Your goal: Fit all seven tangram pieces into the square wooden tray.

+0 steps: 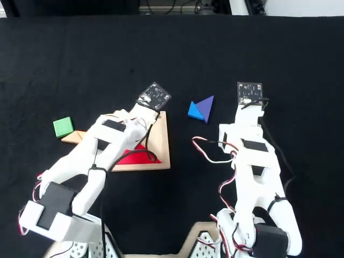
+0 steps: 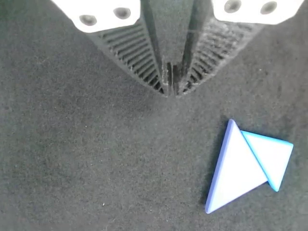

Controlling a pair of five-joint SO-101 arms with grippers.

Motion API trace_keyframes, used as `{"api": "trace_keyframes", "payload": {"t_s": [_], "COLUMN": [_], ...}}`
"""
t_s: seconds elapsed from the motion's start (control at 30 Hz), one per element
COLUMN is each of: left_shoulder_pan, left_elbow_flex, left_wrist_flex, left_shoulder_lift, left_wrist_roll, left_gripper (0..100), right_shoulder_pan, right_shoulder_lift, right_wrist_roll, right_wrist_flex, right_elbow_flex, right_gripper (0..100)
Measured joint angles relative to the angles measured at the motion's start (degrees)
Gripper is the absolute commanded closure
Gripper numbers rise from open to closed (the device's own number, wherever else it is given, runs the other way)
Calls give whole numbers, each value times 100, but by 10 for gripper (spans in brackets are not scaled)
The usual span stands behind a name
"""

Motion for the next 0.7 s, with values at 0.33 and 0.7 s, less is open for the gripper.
{"api": "trace_keyframes", "payload": {"t_s": [0.33, 0.7], "left_shoulder_pan": [-18, -18], "left_elbow_flex": [79, -9], "left_wrist_flex": [519, 633], "left_shoulder_lift": [0, -26], "left_wrist_roll": [-378, -422], "left_gripper": [971, 966], "right_shoulder_pan": [0, -18], "right_shoulder_lift": [0, 0], "right_wrist_roll": [0, 0], "right_wrist_flex": [0, 0], "right_elbow_flex": [0, 0], "right_gripper": [967, 967]}}
